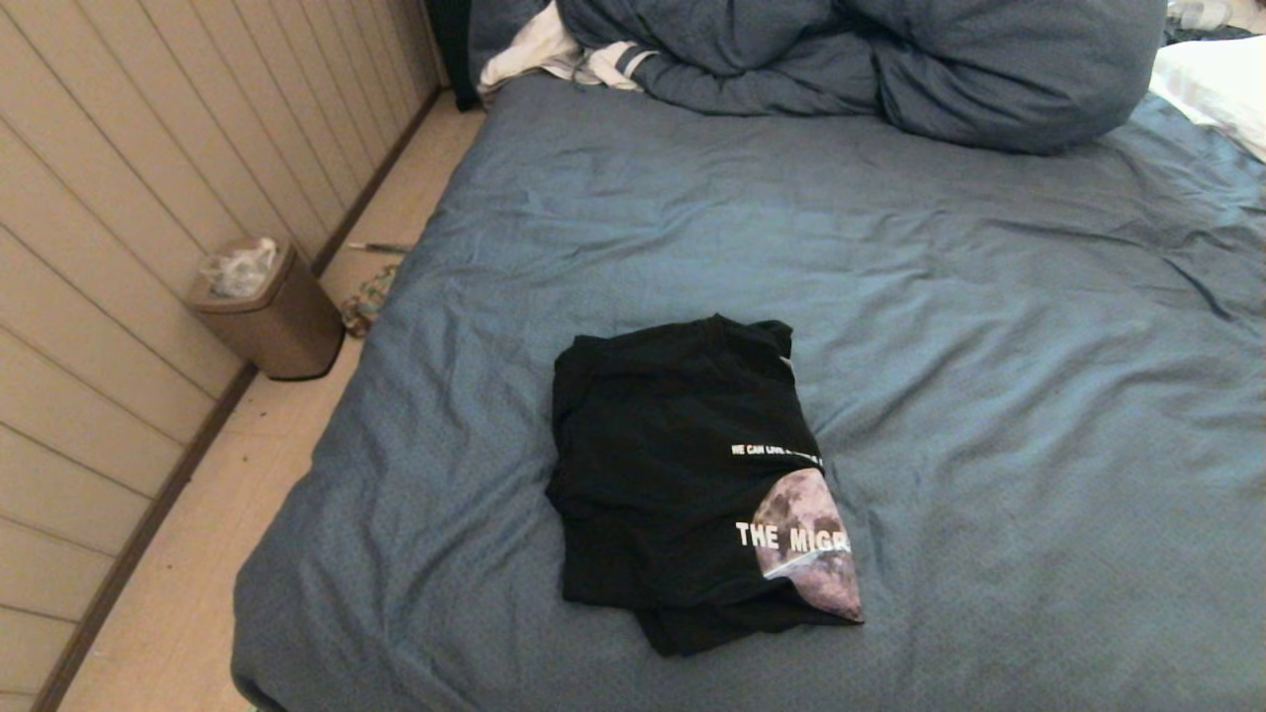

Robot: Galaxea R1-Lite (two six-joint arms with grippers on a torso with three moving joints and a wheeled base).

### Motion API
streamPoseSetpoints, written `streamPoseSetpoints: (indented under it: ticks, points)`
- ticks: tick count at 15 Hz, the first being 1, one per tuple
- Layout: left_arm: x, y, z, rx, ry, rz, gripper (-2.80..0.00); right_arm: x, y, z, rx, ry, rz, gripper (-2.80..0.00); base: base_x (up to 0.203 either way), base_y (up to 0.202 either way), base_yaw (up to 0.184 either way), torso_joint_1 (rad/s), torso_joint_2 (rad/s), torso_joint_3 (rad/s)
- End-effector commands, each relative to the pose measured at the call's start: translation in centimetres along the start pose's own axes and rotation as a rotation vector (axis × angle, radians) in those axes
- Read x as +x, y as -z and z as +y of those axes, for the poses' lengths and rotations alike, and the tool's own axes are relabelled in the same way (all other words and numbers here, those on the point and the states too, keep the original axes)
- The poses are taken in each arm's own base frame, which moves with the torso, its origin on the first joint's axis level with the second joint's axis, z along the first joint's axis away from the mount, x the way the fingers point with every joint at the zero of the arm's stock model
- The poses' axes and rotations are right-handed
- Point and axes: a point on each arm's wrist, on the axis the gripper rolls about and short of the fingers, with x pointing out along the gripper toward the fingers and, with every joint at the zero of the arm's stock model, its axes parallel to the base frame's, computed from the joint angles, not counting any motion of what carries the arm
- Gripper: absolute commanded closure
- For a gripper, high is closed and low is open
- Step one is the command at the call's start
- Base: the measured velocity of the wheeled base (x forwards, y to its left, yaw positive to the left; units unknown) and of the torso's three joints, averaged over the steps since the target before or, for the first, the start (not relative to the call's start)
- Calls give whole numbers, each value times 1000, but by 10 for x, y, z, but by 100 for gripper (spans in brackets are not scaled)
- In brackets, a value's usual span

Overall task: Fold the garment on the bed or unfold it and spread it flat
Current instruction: Unford the black T-shirt

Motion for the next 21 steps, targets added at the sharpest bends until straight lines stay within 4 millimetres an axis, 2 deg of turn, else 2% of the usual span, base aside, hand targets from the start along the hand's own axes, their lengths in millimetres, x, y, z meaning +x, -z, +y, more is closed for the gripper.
streamPoseSetpoints:
  ticks: [1, 4, 5, 6, 8, 10, 12, 13, 15, 18, 21]
  points:
    - [0, 0, 0, 0, -1, -1, 0, 0, 0, 0, -1, -2, 0, 0, 0, 0, 0, 0, 0, 0]
    - [0, 0, 0, 0, -1, -1, 0, -1, -1, 0, -8, 1, -2, 0, 0, 0, 0, 0, 0, 0]
    - [0, 0, 0, 0, -1, -2, 0, -3, -11, 0, -8, 2, -27, 0, 0, 0, 0, 0, 0, 0]
    - [0, 0, 0, 0, -1, -1, 0, -8, -27, 0, -7, 0, -55, 0, 0, 0, 0, 0, 0, 0]
    - [0, 0, 0, 0, -1, -1, 0, -15, -74, -1, -2, -4, -85, 0, 0, 0, 0, 0, 0, 0]
    - [0, 0, 0, 0, -1, 1, 0, -1, -124, -1, 6, -15, -41, 0, 0, 0, 0, 0, 0, 0]
    - [0, 0, 0, 0, -1, -1, 0, 29, -175, -2, 16, -28, 5, 0, 0, 0, 0, 0, 0, 0]
    - [0, 0, 0, 0, -1, -3, 0, 50, -199, -1, 22, -41, 27, 0, 0, 0, 0, 0, 0, 0]
    - [0, 0, 0, 0, 1, 0, 0, 96, -235, 2, 35, -93, 73, 0, 0, 0, 0, 0, 0, 0]
    - [0, 0, 0, 0, -1, -1, 0, 166, -265, 26, 46, -218, 169, 0, 0, 0, 0, 0, 0, 0]
    - [0, 0, 0, 2, 1, 0, 0, 210, -278, 63, 52, -343, 320, 0, 0, 0, 0, 0, 0, 0]
